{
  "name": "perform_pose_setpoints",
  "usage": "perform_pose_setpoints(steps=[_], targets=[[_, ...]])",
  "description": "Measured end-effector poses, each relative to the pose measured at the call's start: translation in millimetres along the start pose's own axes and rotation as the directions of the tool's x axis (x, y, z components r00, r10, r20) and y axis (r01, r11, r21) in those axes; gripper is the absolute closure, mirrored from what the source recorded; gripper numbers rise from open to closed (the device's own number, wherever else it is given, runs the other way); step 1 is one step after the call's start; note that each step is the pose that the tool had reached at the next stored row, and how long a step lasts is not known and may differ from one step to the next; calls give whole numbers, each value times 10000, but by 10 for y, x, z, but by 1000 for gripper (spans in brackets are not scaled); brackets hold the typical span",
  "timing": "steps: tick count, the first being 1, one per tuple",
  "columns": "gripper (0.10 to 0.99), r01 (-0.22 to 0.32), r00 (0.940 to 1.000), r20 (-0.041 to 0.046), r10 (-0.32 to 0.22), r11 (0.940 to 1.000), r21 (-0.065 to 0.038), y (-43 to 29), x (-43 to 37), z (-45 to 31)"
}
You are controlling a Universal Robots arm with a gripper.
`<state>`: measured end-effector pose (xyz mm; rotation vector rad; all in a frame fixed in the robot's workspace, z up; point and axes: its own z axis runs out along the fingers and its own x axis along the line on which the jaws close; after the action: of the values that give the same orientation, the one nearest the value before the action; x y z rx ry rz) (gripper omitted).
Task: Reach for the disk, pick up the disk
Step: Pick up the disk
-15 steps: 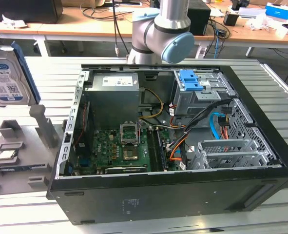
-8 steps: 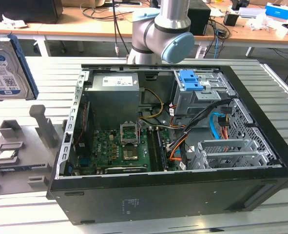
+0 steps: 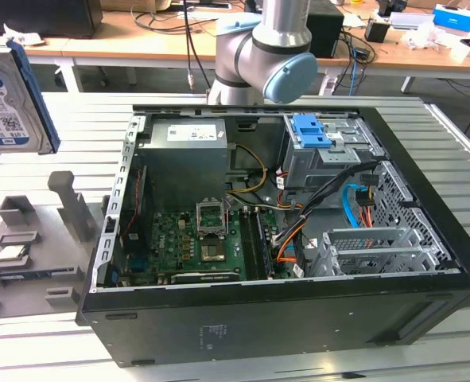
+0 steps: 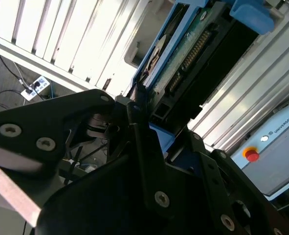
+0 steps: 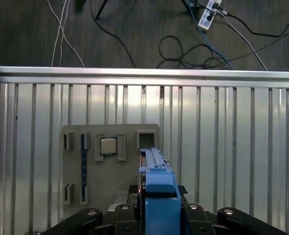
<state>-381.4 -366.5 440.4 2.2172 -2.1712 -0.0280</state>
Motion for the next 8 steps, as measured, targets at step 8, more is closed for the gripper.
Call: perform_pose_setpoints(steps=[8], targets=[[722, 1, 10000, 0, -1, 10000, -2, 1, -2, -241]])
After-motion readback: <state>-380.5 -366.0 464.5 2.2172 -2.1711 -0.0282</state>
